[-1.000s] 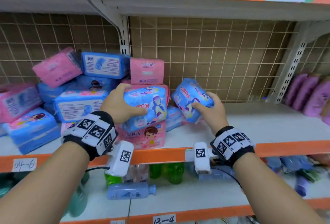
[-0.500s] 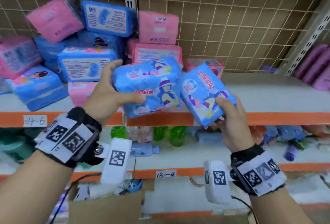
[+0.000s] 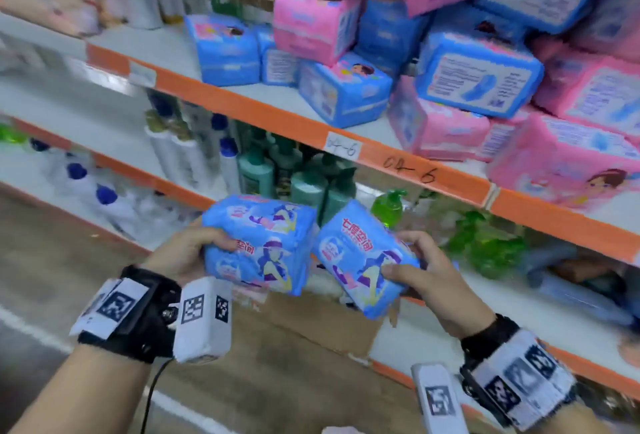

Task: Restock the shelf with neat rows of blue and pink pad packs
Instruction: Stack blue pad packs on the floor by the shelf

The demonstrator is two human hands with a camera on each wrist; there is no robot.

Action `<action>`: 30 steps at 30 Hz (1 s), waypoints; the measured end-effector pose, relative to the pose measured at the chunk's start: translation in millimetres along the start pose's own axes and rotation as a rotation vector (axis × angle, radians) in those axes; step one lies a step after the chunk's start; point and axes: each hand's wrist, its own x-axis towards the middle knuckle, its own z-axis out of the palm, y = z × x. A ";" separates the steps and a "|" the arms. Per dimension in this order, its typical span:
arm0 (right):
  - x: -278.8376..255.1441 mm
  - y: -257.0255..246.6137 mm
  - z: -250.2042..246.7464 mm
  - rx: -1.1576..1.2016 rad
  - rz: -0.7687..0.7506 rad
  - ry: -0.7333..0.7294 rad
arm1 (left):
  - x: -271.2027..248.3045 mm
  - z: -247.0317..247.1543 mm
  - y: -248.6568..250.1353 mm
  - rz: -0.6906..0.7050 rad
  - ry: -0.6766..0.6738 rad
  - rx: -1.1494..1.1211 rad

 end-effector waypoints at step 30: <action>327.7 514.6 337.0 -0.560 0.317 -0.323 | 189.7 -411.9 -461.4 -0.594 0.830 -0.059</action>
